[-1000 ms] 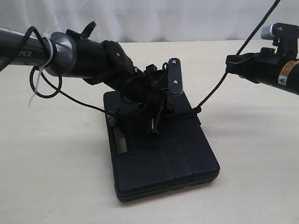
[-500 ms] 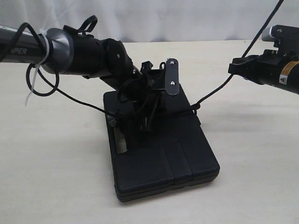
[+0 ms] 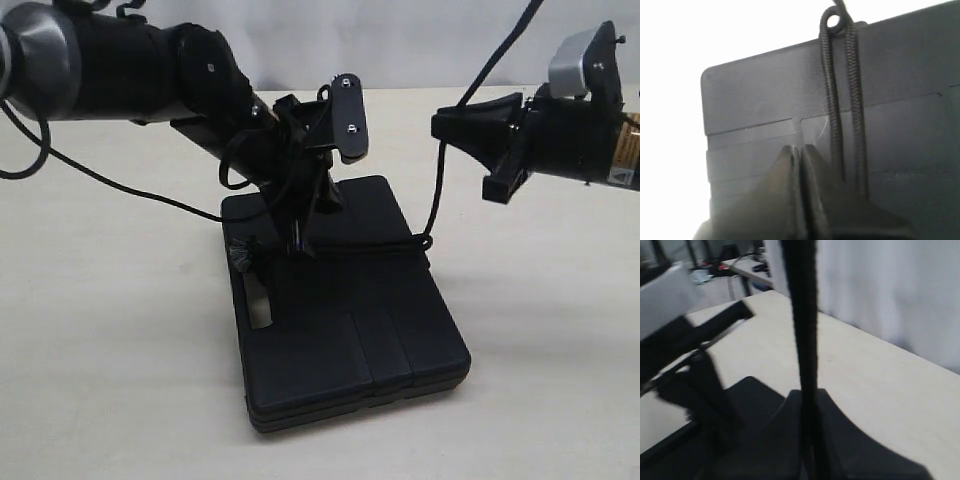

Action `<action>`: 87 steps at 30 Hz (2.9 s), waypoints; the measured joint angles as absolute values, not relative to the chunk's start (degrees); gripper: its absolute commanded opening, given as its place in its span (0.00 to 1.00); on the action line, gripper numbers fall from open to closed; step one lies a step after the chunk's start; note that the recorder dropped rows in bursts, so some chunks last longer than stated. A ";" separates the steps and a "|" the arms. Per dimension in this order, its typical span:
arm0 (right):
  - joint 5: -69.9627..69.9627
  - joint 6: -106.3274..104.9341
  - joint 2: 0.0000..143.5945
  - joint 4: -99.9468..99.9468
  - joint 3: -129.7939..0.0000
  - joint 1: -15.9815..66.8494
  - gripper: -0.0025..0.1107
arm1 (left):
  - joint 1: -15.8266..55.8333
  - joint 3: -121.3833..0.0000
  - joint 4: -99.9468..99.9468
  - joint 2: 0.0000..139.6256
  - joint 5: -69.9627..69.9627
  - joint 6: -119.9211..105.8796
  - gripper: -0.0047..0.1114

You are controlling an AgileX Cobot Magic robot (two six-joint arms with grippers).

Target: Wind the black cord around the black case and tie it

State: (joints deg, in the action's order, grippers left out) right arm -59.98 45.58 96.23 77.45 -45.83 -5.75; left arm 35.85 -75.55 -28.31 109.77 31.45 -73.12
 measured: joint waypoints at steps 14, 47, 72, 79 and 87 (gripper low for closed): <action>-69.40 48.71 97.58 96.65 -45.39 -0.50 0.06 | 28.78 -75.50 -27.76 109.43 31.56 -68.59 0.04; -65.60 56.32 100.25 96.44 -46.54 13.45 0.44 | 27.32 -75.50 -28.27 109.43 31.42 -67.82 0.04; -24.29 77.33 82.81 85.46 -41.55 13.45 0.06 | 27.32 -65.66 -28.73 98.27 14.21 -55.60 0.04; -28.24 87.40 83.01 95.25 -40.12 13.45 0.06 | 27.32 -62.71 -28.84 97.18 30.47 -51.22 0.04; -33.76 94.67 83.05 99.34 -37.79 13.45 0.24 | 27.32 -53.88 -34.72 97.10 44.26 -53.29 0.04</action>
